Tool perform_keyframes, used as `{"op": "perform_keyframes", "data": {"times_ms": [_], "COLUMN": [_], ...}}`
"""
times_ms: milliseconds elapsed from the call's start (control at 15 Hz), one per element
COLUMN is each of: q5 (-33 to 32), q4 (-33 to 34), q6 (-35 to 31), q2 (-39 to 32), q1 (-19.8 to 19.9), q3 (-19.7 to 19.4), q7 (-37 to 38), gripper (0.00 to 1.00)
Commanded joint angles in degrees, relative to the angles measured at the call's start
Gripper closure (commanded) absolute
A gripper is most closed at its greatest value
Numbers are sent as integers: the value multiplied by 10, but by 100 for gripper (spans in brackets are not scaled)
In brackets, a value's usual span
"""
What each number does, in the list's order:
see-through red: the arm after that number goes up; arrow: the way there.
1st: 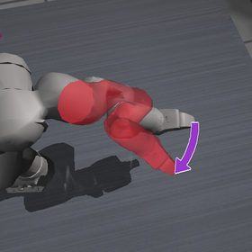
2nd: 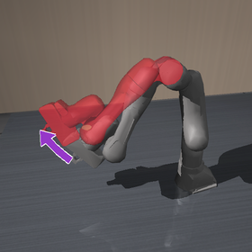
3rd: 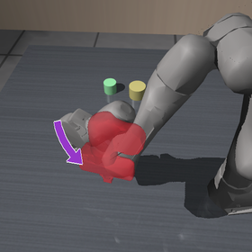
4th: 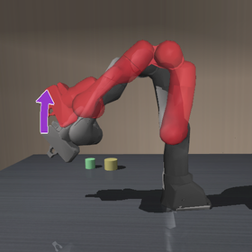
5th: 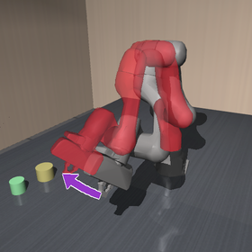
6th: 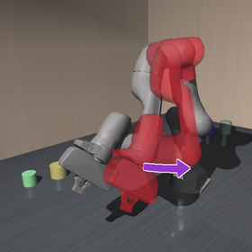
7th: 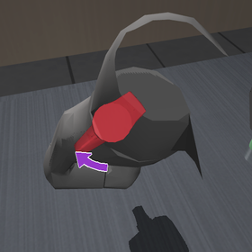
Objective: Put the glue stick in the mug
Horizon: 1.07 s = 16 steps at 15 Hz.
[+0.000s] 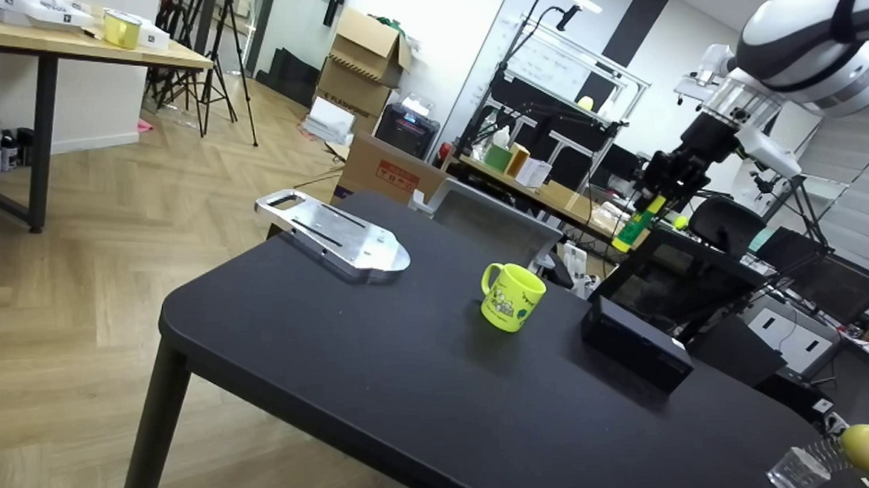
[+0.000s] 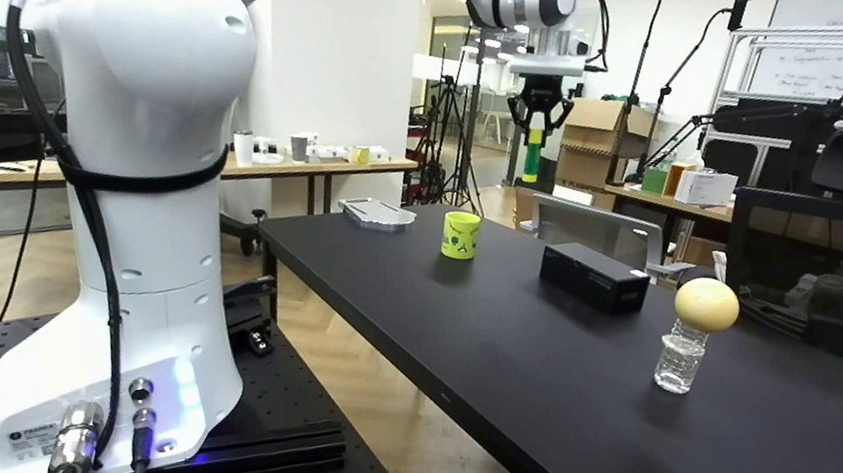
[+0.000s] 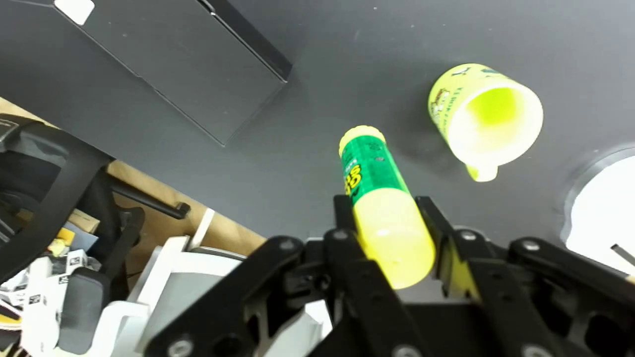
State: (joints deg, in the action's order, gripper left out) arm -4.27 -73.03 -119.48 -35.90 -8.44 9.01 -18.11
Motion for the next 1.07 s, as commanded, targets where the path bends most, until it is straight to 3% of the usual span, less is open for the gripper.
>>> {"op": "perform_keyframes", "data": {"times_ms": [0, 133, 200, 667, 733, 1000], "q5": [3, 2, 1, 1, 1, -2], "q4": [-46, -58, -25, -34, -34, -40], "q6": [5, 0, 4, 3, 3, -20], "q2": [34, 36, 13, 14, 14, -1], "q1": [-23, -36, -36, -41, -41, -47], "q3": [22, 30, 24, 28, 28, 32], "q7": [-13, -14, -5, -11, -11, -20], "gripper": [91, 91, 66, 66, 91, 91]}}
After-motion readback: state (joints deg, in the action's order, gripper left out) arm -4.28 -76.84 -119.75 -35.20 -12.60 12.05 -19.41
